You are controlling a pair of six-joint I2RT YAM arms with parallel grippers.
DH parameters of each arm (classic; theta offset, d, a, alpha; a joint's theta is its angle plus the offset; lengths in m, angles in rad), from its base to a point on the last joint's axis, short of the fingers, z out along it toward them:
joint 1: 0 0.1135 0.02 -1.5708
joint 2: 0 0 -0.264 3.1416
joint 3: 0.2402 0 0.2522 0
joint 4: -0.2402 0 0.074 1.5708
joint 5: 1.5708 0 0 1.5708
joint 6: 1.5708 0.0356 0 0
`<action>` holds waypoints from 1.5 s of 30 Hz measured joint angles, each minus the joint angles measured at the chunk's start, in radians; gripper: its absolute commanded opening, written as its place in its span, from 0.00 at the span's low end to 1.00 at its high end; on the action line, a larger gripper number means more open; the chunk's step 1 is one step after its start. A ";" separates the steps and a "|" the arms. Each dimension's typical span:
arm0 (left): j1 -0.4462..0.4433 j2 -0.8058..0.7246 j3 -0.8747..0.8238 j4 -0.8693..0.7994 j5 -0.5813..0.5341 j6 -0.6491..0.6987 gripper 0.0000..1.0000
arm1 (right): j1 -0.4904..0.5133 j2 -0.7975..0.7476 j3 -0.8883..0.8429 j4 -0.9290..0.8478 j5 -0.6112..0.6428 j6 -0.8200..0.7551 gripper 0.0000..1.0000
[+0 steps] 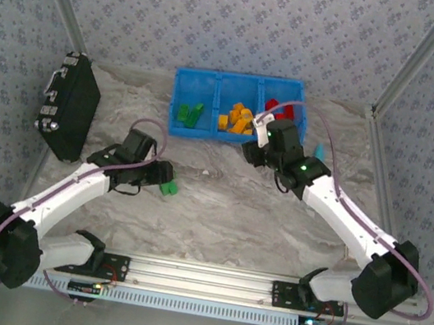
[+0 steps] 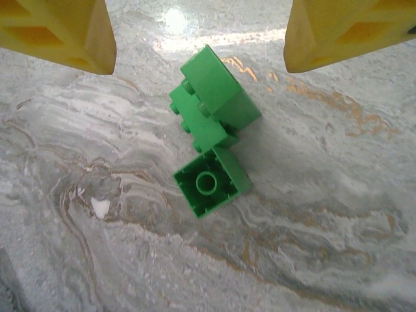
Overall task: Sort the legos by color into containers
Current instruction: Place the lego in the container, then pick up the lego from the center of the table.
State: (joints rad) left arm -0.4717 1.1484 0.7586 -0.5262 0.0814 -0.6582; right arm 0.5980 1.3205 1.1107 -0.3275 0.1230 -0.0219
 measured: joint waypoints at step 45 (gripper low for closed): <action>-0.087 0.019 0.031 -0.098 -0.155 -0.129 0.24 | -0.165 -0.118 -0.102 0.020 -0.075 0.029 0.53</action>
State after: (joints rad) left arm -0.5587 1.1671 0.7891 -0.6239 -0.0738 -0.7876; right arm 0.4332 1.2022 1.0088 -0.3073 0.0479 0.0071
